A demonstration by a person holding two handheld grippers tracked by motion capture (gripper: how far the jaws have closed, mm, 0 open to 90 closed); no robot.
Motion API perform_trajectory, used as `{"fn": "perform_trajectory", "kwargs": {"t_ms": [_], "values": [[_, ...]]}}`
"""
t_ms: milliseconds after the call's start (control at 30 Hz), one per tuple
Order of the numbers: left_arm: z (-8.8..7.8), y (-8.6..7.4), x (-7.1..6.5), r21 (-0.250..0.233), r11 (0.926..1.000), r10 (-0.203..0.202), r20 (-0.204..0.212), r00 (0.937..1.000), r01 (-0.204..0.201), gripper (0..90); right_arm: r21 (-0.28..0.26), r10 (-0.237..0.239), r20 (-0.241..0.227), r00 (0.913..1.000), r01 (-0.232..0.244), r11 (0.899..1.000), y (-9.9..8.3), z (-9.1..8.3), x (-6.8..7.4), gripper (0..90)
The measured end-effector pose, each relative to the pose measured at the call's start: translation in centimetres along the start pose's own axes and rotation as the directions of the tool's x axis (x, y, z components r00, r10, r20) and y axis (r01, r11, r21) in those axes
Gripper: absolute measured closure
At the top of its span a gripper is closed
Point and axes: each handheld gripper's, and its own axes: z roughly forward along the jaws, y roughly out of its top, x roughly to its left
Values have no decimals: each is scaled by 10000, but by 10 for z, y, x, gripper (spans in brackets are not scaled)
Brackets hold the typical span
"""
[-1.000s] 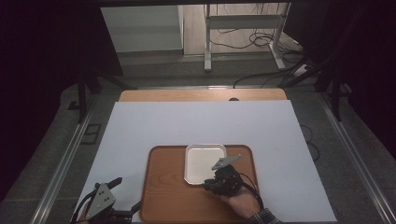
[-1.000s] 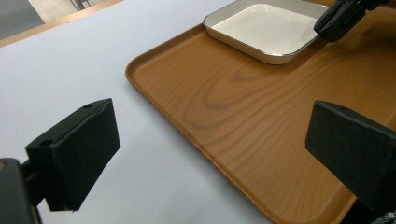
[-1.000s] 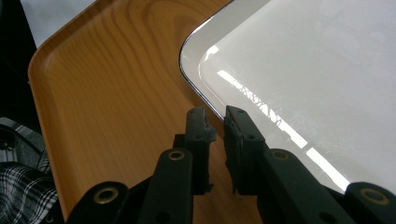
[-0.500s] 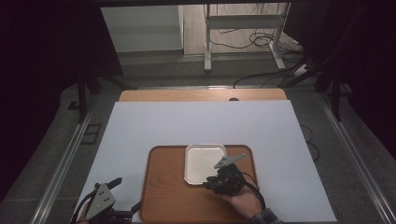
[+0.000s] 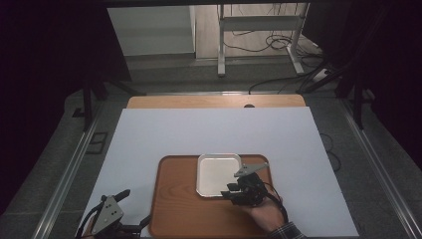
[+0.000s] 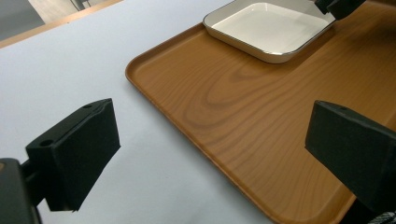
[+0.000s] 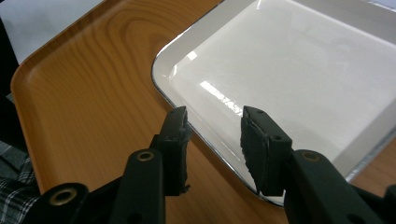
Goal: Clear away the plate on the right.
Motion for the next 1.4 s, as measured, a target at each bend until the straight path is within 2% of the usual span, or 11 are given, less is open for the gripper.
{"fn": "perform_trajectory", "kwargs": {"t_ms": [600, 1067, 1400], "values": [[0, 0, 0, 14, 10000, 31, 0, 10000, -31, 26, -268, -227, 545, 9983, 242, 9993, -3, -13, -2, 495], [0, 0, -1, 26, 10000, 62, 15, 10000, -62, 26, -439, -282, 765, 9967, 316, 9985, -7, -22, -6, 435], [1, 0, -1, 38, 10000, 91, 23, 10000, -91, 26, -361, -209, 860, 9961, 240, 9991, -11, -26, -9, 368]]}}
